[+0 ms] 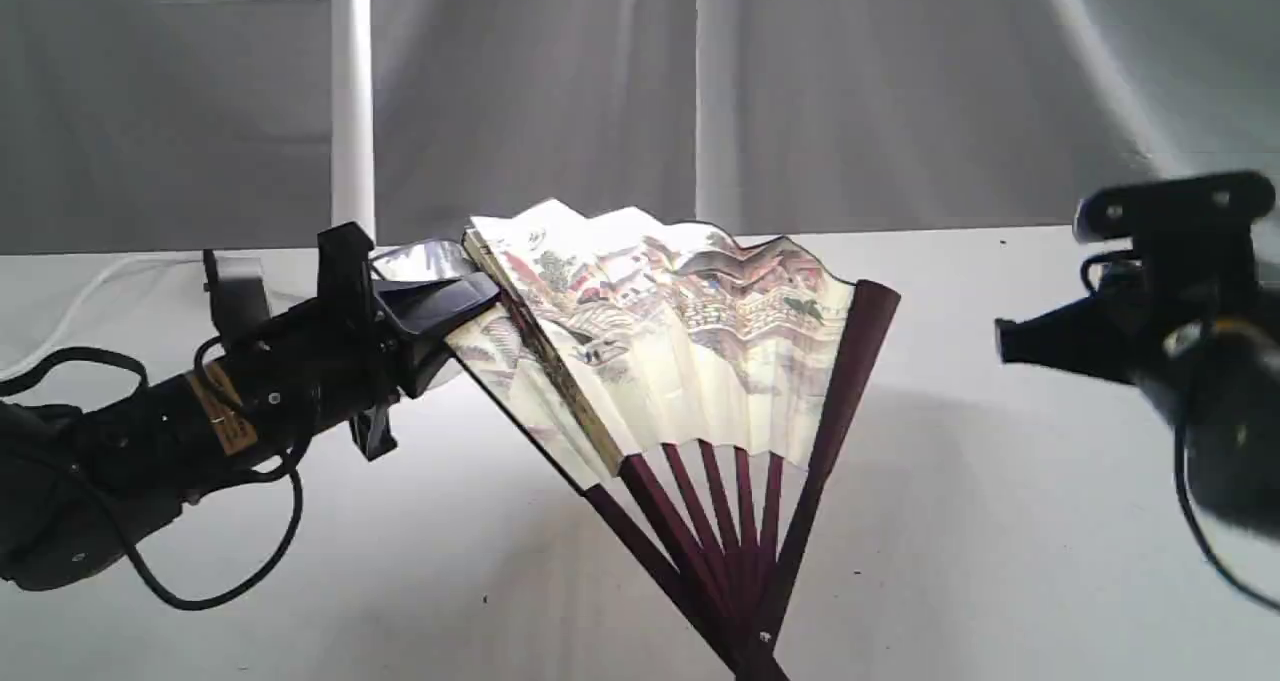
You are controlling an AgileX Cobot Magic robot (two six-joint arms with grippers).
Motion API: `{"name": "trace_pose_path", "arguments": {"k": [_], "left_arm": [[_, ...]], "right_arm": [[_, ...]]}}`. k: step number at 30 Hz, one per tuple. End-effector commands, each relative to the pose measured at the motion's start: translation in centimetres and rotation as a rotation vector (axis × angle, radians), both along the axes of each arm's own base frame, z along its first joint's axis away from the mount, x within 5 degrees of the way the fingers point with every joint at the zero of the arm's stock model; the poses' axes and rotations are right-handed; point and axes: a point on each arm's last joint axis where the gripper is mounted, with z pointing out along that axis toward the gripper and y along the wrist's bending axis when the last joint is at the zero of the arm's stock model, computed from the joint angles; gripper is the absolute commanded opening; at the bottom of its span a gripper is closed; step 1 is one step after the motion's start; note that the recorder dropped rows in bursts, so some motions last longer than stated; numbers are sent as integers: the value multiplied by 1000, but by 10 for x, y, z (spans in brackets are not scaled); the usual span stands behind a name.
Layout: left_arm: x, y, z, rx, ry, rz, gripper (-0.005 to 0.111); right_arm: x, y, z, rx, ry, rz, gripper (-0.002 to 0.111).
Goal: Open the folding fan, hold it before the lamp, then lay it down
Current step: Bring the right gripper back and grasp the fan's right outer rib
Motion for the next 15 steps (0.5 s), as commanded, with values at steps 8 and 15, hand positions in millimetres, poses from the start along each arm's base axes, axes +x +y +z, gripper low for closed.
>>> {"name": "trace_pose_path", "arguments": {"k": [8,15], "left_arm": [[0,1,3,-24,-13,-1,0],[-1,0,3,-16,-14,-18,0]], "right_arm": [[-54,38,-39,438,-36,392,0],[-20,35,-46,797,149,657,0]]}}
